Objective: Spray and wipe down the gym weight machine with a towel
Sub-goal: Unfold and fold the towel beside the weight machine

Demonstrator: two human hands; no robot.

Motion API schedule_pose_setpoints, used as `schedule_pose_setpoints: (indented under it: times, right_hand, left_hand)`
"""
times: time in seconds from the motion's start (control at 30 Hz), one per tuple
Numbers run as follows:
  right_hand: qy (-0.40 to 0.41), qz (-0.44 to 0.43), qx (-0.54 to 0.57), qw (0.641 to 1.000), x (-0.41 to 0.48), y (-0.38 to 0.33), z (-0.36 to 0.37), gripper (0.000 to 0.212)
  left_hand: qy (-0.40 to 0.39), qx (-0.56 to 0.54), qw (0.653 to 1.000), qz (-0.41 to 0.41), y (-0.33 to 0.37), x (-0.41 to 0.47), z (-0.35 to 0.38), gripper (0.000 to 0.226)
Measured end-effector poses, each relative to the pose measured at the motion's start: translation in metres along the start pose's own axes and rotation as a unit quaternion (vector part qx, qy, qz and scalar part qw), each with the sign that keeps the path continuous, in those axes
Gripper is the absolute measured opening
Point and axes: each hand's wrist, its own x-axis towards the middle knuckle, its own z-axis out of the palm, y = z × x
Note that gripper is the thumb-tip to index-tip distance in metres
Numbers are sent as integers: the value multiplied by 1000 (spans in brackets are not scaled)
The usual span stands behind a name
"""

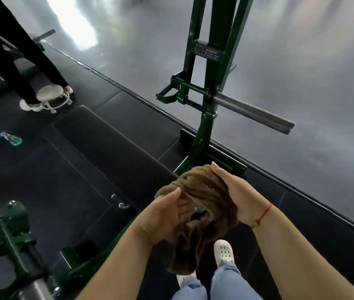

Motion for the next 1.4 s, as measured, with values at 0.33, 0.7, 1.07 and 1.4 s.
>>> schedule_pose_setpoints:
  times: [0.33, 0.7, 1.07, 1.4]
  right_hand:
    - [118, -195, 1, 974, -80, -38, -88, 46]
    - [211, -263, 231, 912, -135, -42, -221, 17]
    - [329, -208, 252, 886, -173, 6, -343, 23]
    - [390, -139, 137, 900, -195, 26, -415, 17]
  left_hand:
    - [-25, 7, 992, 120, 32, 0, 134, 25]
    - [-83, 274, 957, 44, -7, 51, 228, 59]
    - [115, 364, 924, 10, -61, 105, 263, 15]
    - [189, 592, 776, 112, -78, 123, 300, 46]
